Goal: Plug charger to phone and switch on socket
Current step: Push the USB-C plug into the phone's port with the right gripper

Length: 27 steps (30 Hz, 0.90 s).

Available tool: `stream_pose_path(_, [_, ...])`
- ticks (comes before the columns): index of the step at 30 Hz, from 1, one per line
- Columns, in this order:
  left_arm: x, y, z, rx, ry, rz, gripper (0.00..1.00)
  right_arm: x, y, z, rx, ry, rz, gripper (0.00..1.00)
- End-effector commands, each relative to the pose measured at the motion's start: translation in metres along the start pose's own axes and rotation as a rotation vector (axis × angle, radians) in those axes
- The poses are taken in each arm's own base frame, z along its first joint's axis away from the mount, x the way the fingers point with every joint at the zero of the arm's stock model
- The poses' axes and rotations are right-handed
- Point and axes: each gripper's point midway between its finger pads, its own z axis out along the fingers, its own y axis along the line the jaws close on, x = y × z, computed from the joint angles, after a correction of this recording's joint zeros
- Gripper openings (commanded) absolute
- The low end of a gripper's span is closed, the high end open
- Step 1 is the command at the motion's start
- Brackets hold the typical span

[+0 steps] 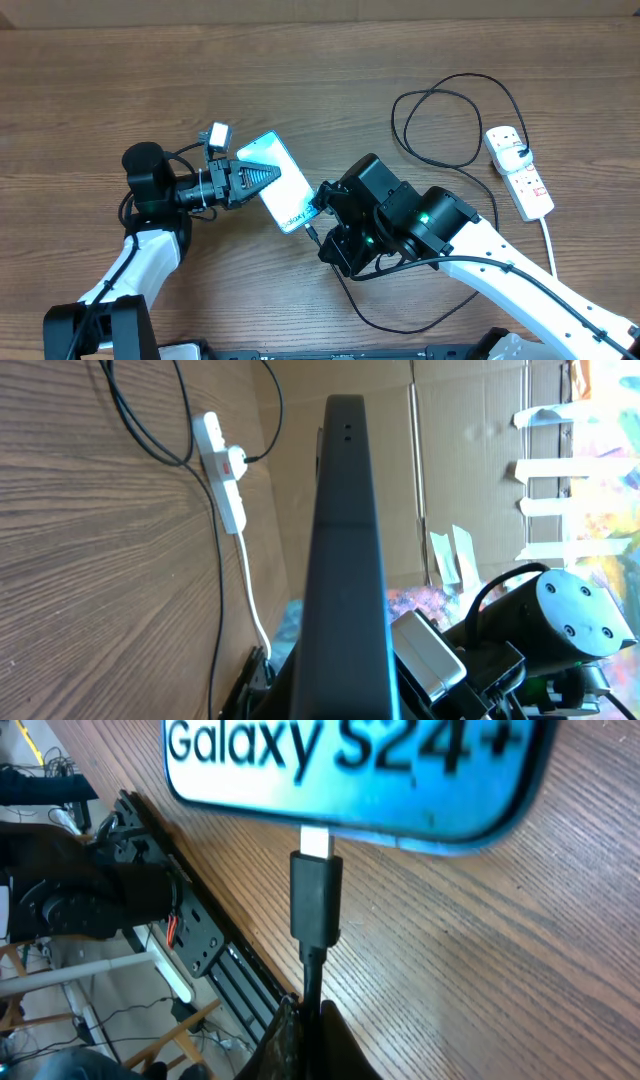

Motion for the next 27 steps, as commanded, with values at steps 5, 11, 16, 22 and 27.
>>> stream_pose_path(5, [-0.0002,-0.0107,0.0024,0.019,0.034,0.08,0.04,-0.0101,0.0133,-0.0129,-0.027,-0.051,-0.055,0.04])
stream_pose_path(11, [-0.0015,-0.0103,0.0019,0.017,0.027,0.108,0.04,-0.0074,0.0127,-0.0128,-0.025,-0.04,-0.05,0.04])
stream_pose_path(16, [-0.0031,-0.0094,0.002,0.012,0.017,0.12,0.04,-0.0043,0.012,-0.0127,-0.023,-0.028,-0.043,0.04])
stream_pose_path(22, [-0.003,-0.0094,0.002,0.013,0.018,0.12,0.04,-0.0066,0.0125,-0.0127,-0.024,-0.037,-0.048,0.04])
stream_pose_path(27, [-0.0029,-0.0094,0.002,0.013,0.018,0.119,0.04,-0.011,0.0135,-0.013,-0.028,-0.055,-0.057,0.04])
